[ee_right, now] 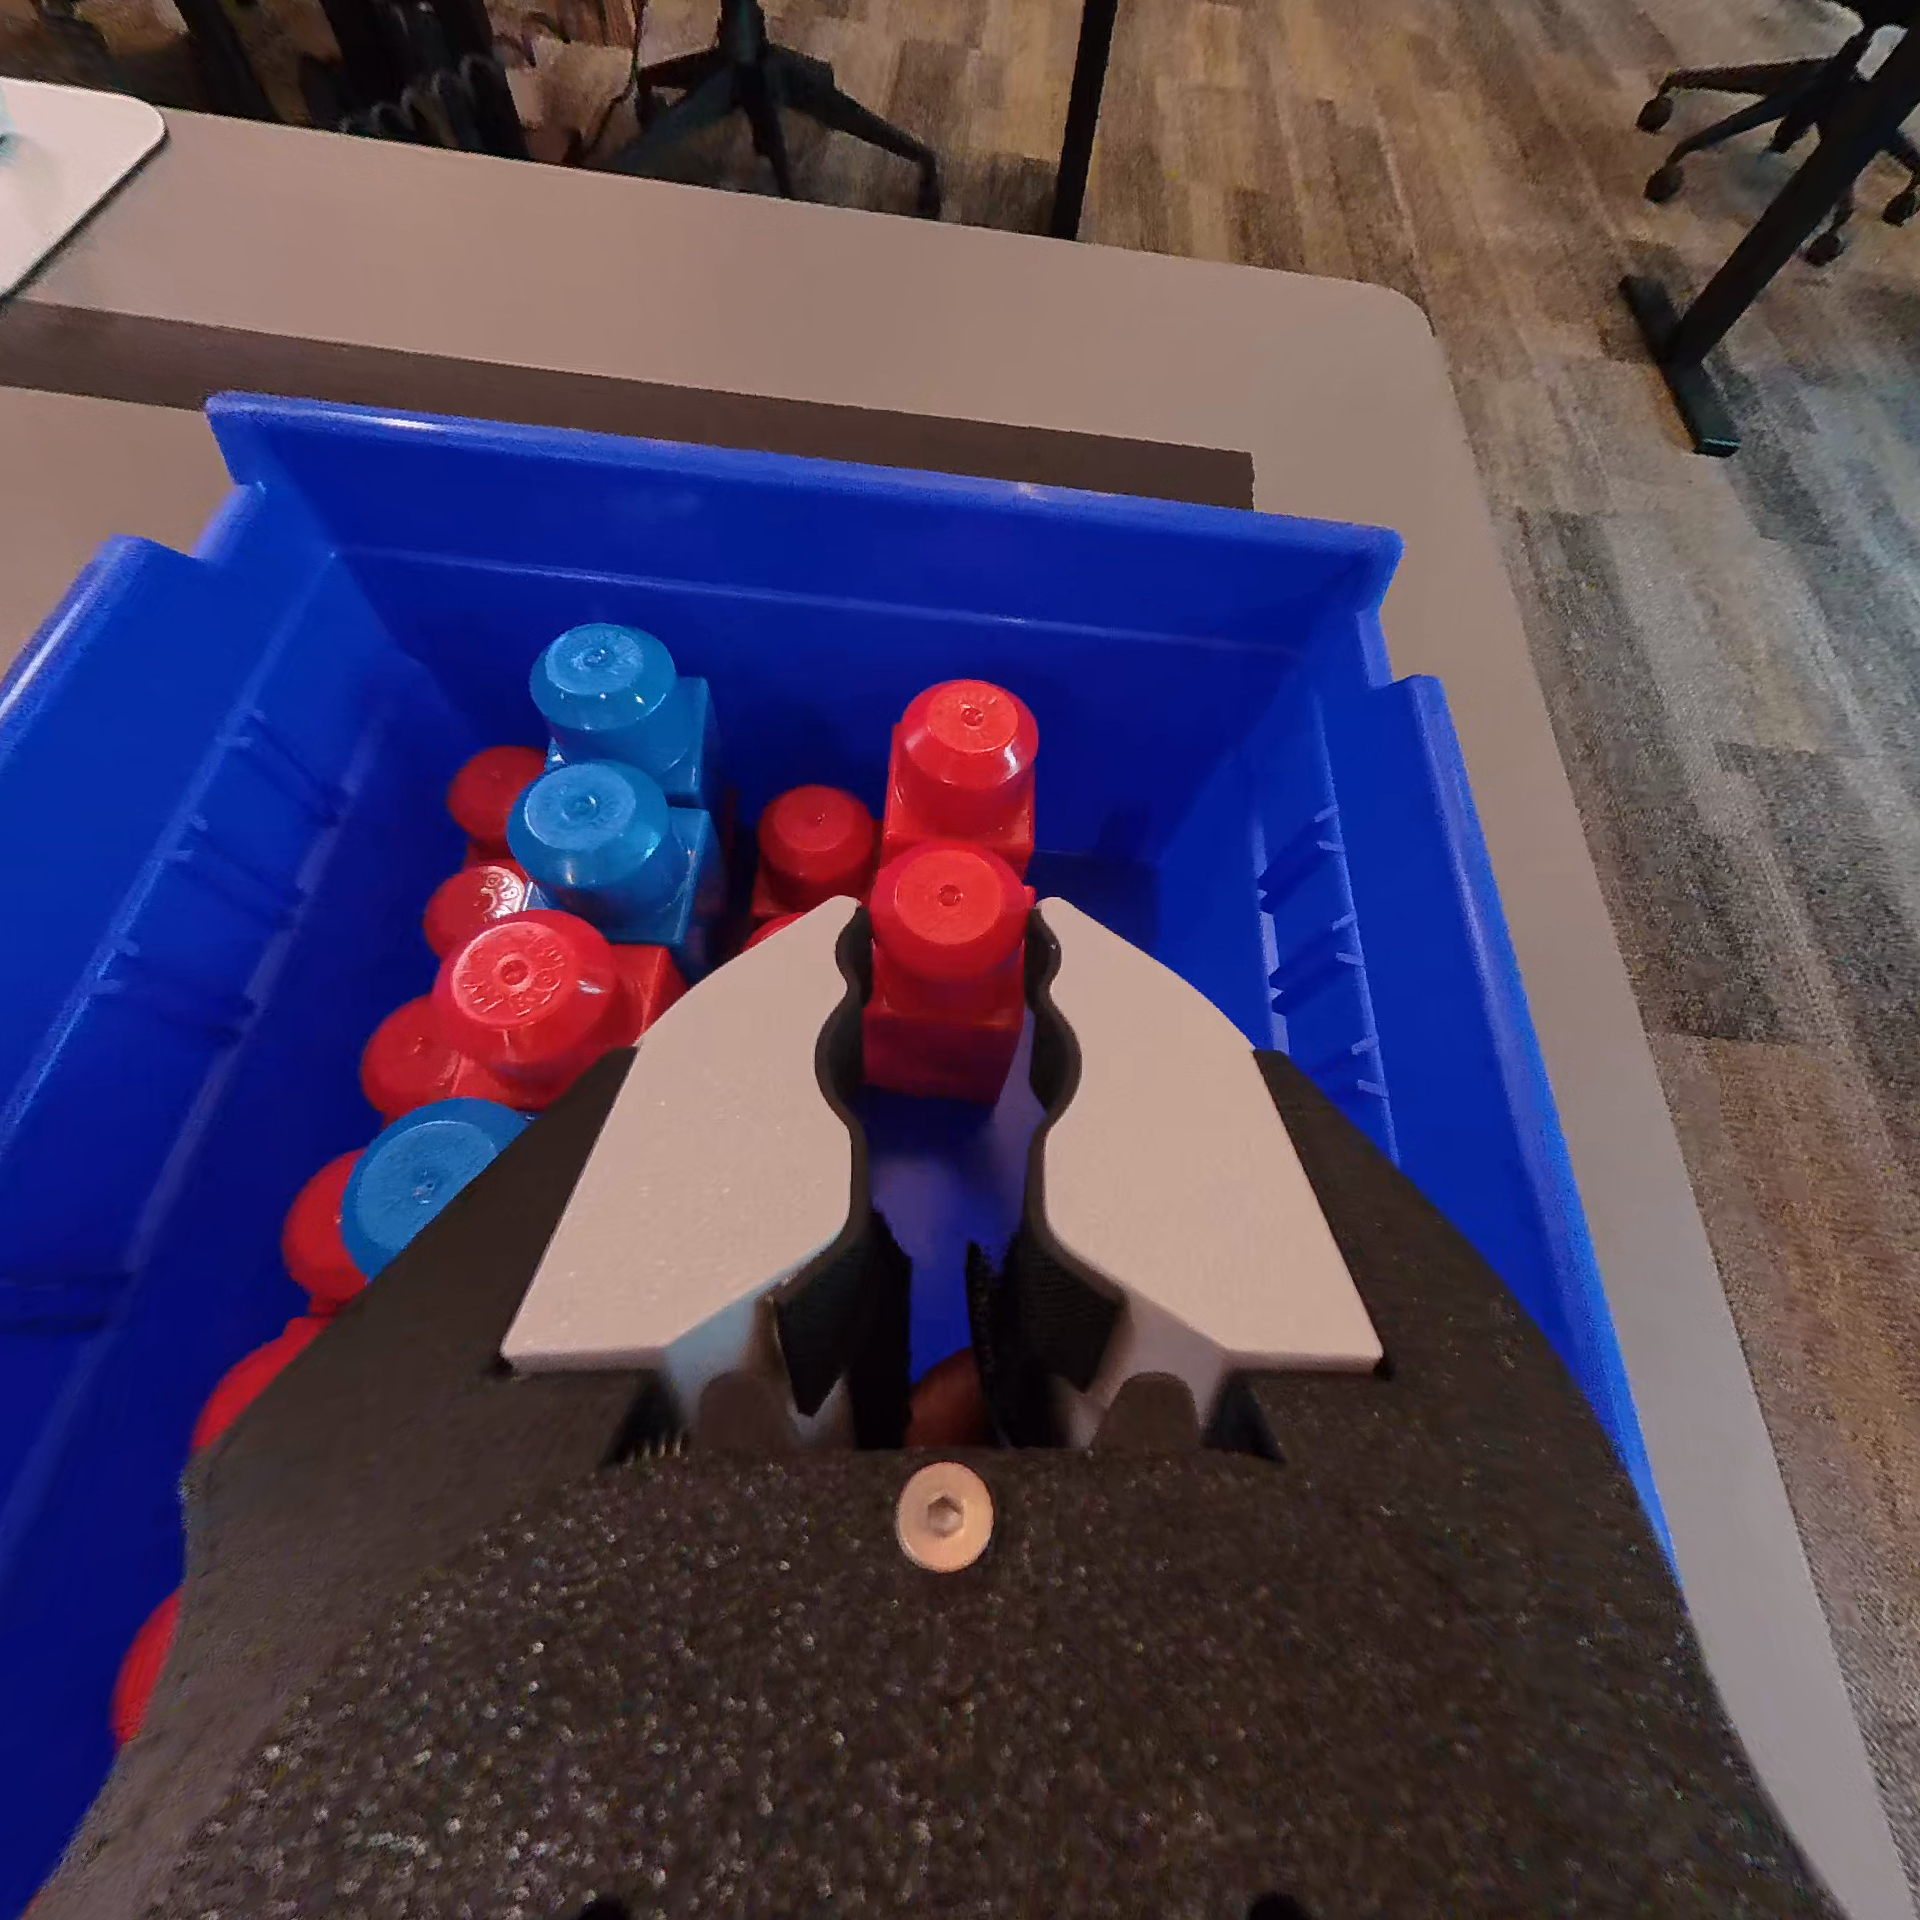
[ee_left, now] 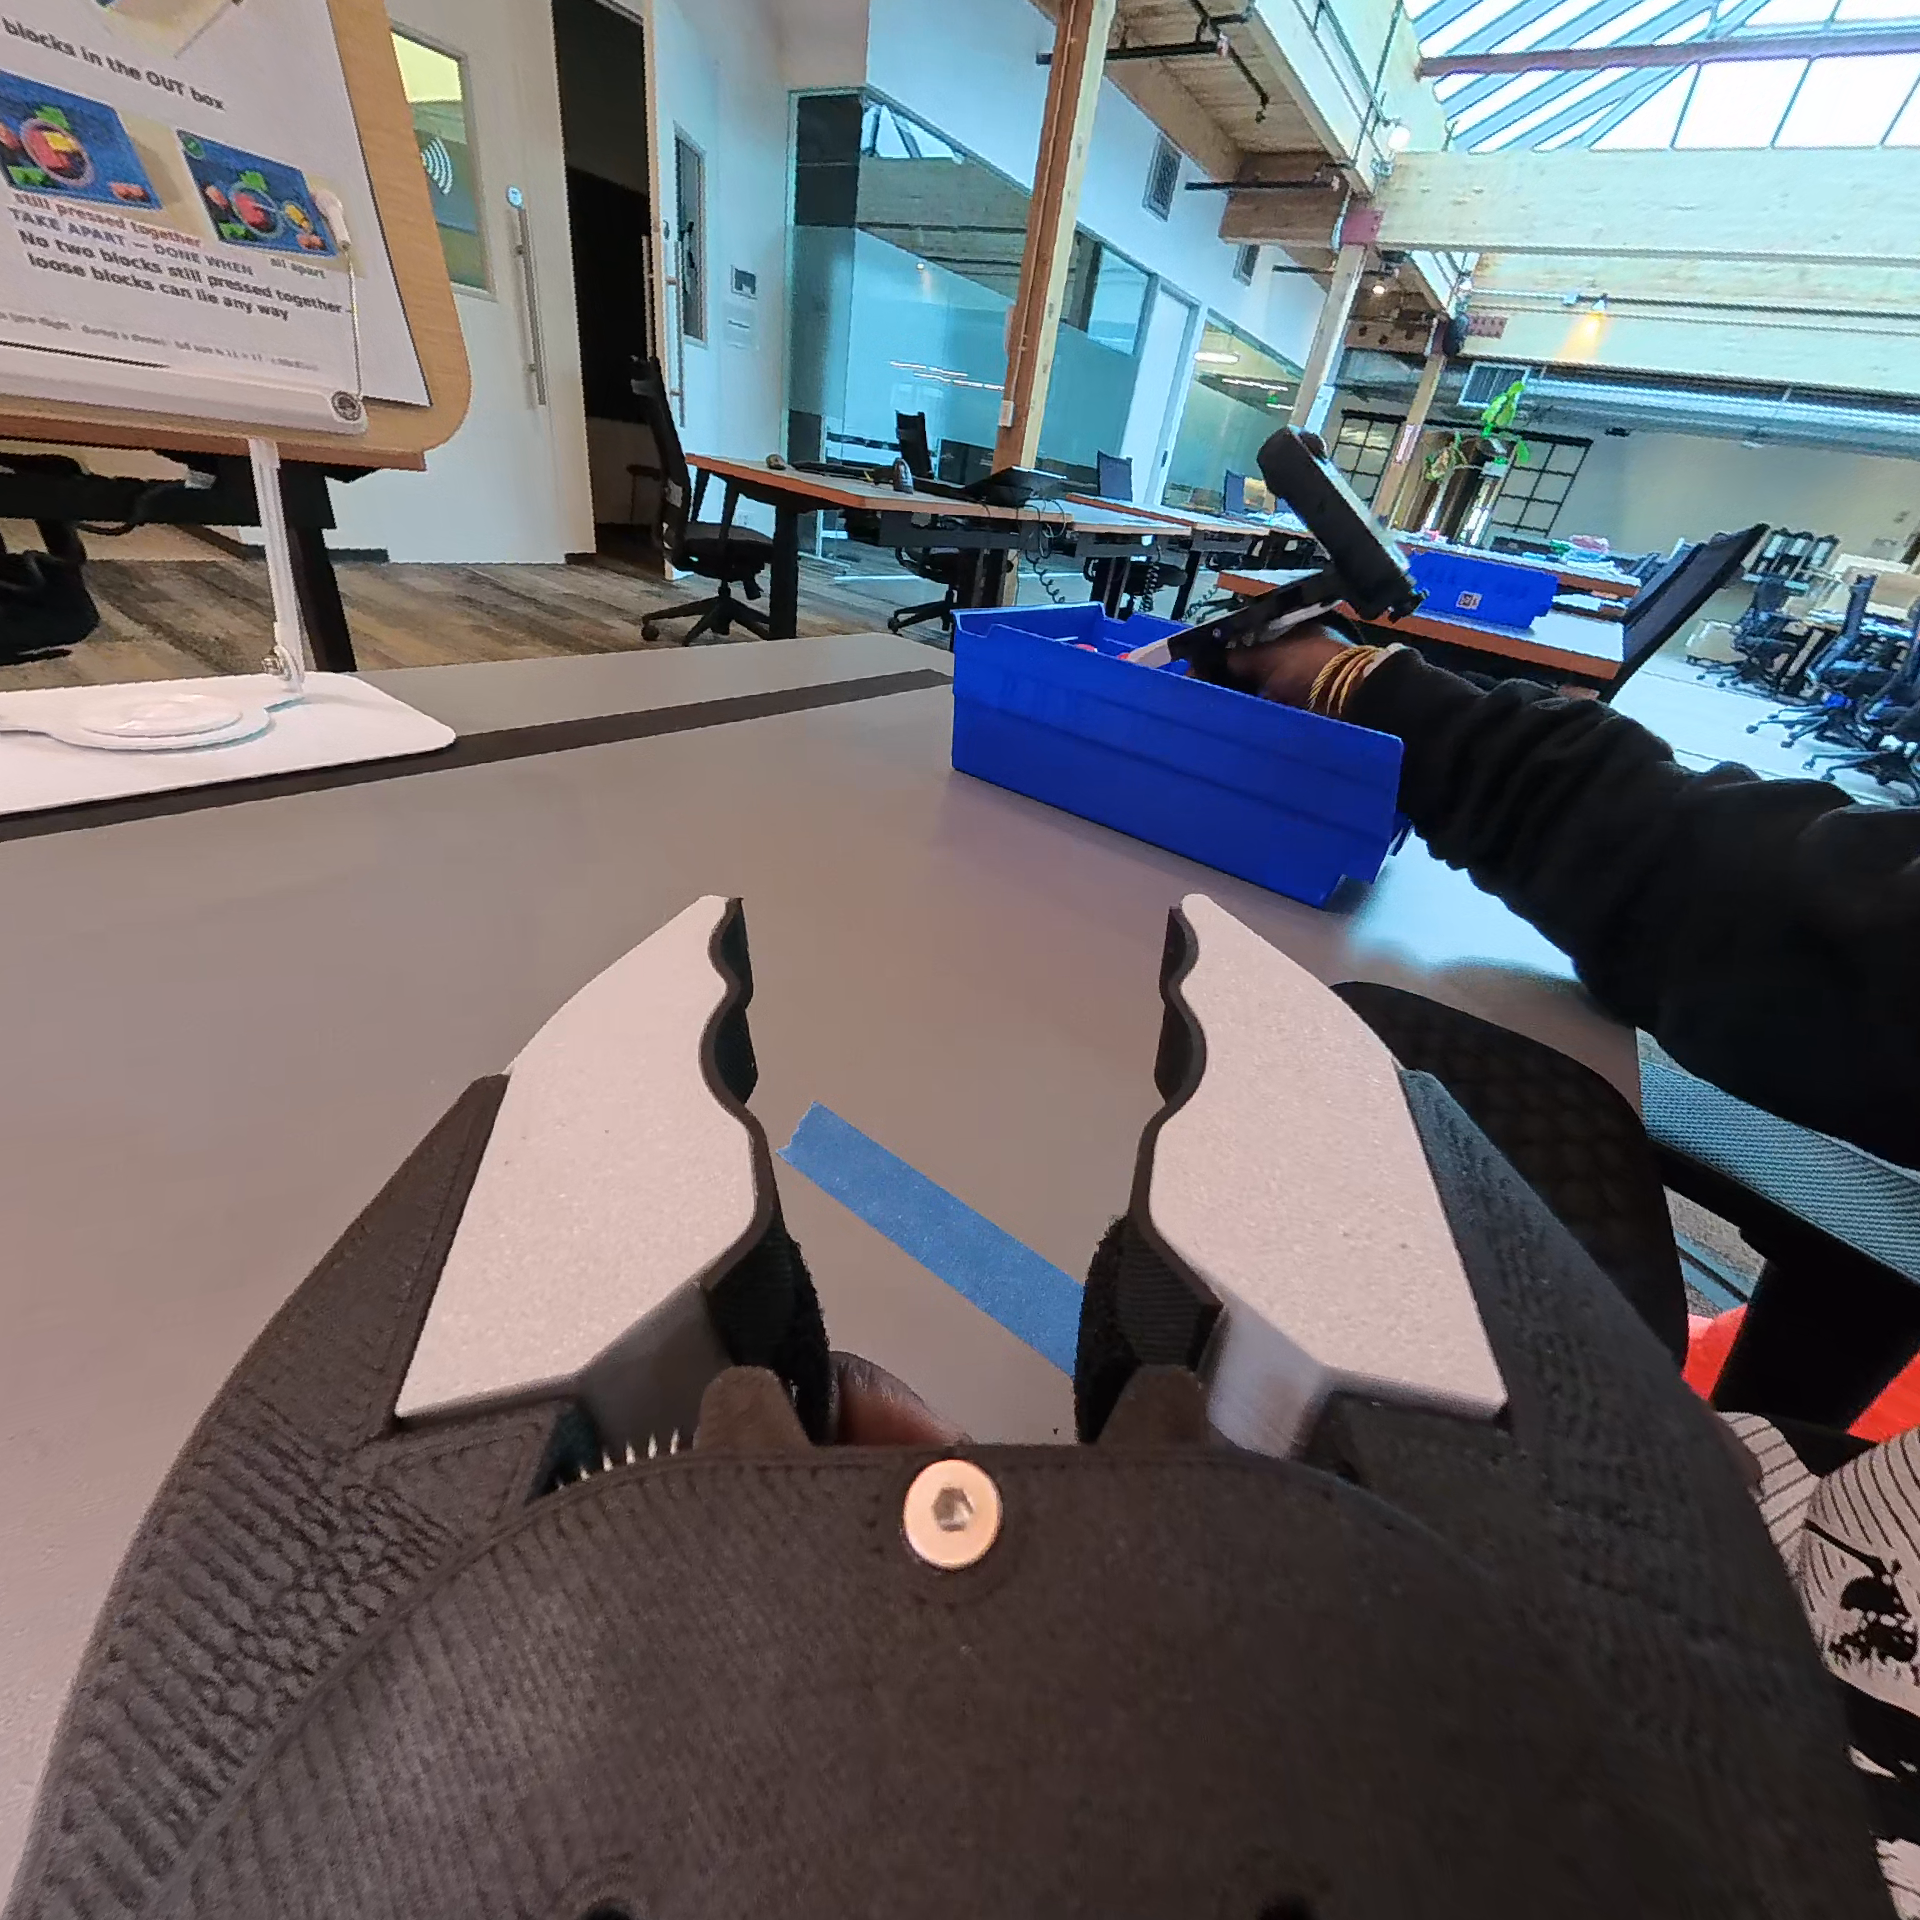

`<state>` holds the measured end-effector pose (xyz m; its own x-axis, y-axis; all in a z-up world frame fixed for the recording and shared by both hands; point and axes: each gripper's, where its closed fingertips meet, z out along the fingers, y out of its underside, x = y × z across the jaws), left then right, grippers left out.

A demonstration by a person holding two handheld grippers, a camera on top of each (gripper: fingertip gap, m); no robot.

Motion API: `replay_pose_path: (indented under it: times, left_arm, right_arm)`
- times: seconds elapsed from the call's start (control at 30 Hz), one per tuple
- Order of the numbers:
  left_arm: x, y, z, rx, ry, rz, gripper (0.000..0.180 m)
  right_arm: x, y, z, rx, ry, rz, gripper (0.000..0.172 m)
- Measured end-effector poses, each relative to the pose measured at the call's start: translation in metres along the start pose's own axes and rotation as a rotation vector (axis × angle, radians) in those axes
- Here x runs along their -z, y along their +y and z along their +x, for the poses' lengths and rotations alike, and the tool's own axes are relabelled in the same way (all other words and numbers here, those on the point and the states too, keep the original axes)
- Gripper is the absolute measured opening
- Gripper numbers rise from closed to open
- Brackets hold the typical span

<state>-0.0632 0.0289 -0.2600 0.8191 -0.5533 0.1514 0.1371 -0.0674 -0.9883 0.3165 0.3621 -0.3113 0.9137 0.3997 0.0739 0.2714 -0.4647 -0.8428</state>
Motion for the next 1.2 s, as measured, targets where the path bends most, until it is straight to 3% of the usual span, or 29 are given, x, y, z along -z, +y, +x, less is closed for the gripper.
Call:
replay_pose_path:
  times: [0.43,0.53,0.63,0.73,0.9,1.07,1.2]
  left_arm:
    - [0.0,0.001,0.002,-0.008,0.009,-0.006,0.075]
    - [-0.001,0.002,0.003,-0.016,0.012,-0.013,0.075]
    - [-0.001,0.003,0.003,-0.017,0.013,-0.021,0.075]
    - [-0.002,0.004,0.004,-0.015,0.016,-0.022,0.075]
    - [0.0,0.003,0.004,-0.019,0.013,-0.012,0.075]
    - [0.0,0.001,0.006,-0.028,0.017,-0.013,0.075]
    - [0.007,-0.009,0.01,-0.072,0.021,-0.035,0.075]
  right_arm:
    - [-0.002,-0.002,-0.001,0.002,-0.018,-0.018,0.03]
    - [0.015,-0.014,0.004,-0.01,0.038,0.015,0.053]
    - [0.056,-0.036,-0.008,-0.002,0.108,0.11,0.07]
    - [0.106,-0.052,-0.057,-0.009,0.05,0.239,0.073]
    - [0.172,-0.036,-0.191,-0.061,-0.318,0.436,0.06]
    - [0.189,0.001,-0.284,-0.037,-0.543,0.505,0.058]
    - [0.187,0.015,-0.316,-0.036,-0.617,0.59,0.051]
